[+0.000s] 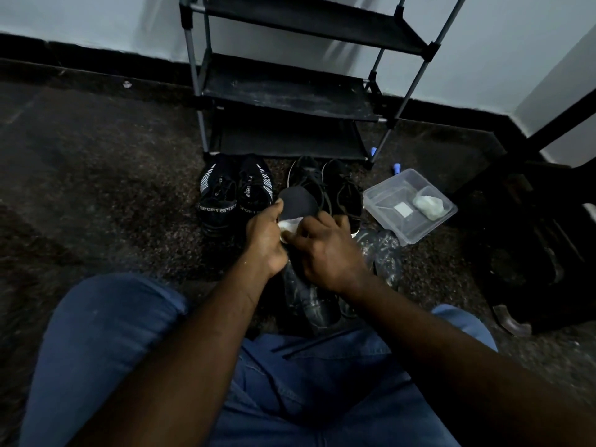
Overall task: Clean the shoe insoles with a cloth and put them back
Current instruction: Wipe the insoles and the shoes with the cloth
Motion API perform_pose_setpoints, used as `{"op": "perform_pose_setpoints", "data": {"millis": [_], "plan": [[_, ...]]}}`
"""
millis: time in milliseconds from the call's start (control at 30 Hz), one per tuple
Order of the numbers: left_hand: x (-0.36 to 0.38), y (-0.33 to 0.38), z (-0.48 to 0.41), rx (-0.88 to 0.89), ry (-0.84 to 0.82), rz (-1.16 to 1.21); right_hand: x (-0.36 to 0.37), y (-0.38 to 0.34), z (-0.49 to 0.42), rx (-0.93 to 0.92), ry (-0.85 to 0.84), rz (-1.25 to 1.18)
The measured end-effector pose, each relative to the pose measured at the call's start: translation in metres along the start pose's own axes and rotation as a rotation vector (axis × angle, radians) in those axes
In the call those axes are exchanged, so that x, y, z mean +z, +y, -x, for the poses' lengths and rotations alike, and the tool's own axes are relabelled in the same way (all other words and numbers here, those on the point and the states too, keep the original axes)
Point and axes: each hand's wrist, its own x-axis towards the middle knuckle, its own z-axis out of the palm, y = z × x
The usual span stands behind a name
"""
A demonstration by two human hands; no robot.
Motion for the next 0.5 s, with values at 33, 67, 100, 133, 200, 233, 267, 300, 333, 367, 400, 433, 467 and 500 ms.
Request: {"op": "perform_pose_setpoints", "data": {"millis": [33, 67, 100, 133, 200, 233, 267, 300, 333, 367, 400, 433, 467, 500], "plan": [[0.0, 0.0, -0.001, 0.001, -0.003, 0.008, 0.001, 0.002, 0.002, -0.04, 0.0, 0.005], [0.0, -0.001, -0.002, 0.0, -0.004, 0.013, 0.0, 0.004, 0.004, -0.063, 0.0, 0.015], [0.0, -0.002, -0.002, -0.004, -0.01, 0.001, -0.001, 0.006, 0.003, -0.059, 0.0, 0.028], [0.001, -0.004, -0.001, -0.007, -0.018, -0.018, -0.004, 0.008, 0.0, -0.025, -0.005, 0.044], [0.003, -0.007, -0.003, 0.0, -0.046, -0.04, -0.009, 0.009, -0.007, 0.093, -0.012, 0.058], [0.003, -0.008, -0.004, 0.004, -0.057, -0.049, -0.011, 0.008, -0.009, 0.127, -0.009, 0.051], [0.003, -0.007, -0.003, 0.0, -0.062, -0.057, -0.01, 0.006, -0.01, 0.12, -0.005, 0.043], [0.002, -0.006, -0.002, -0.007, -0.056, -0.06, -0.008, 0.003, -0.008, 0.077, -0.005, 0.038], [0.001, -0.005, -0.003, -0.016, -0.046, -0.05, -0.004, 0.002, -0.003, 0.01, -0.009, 0.038], [0.0, -0.003, -0.004, -0.031, -0.036, -0.044, -0.001, 0.001, 0.001, -0.056, -0.013, 0.037], [-0.001, -0.002, -0.003, -0.048, -0.026, -0.042, 0.0, 0.002, 0.004, -0.099, -0.014, 0.03], [-0.001, -0.001, -0.002, -0.055, -0.015, -0.04, -0.001, 0.004, 0.005, -0.116, -0.008, 0.022], [-0.002, -0.001, -0.003, -0.052, -0.014, -0.024, -0.003, 0.008, 0.004, -0.118, 0.004, 0.018], [-0.001, 0.0, -0.003, -0.039, -0.016, -0.011, -0.005, 0.012, 0.002, -0.108, 0.012, 0.023]]}}
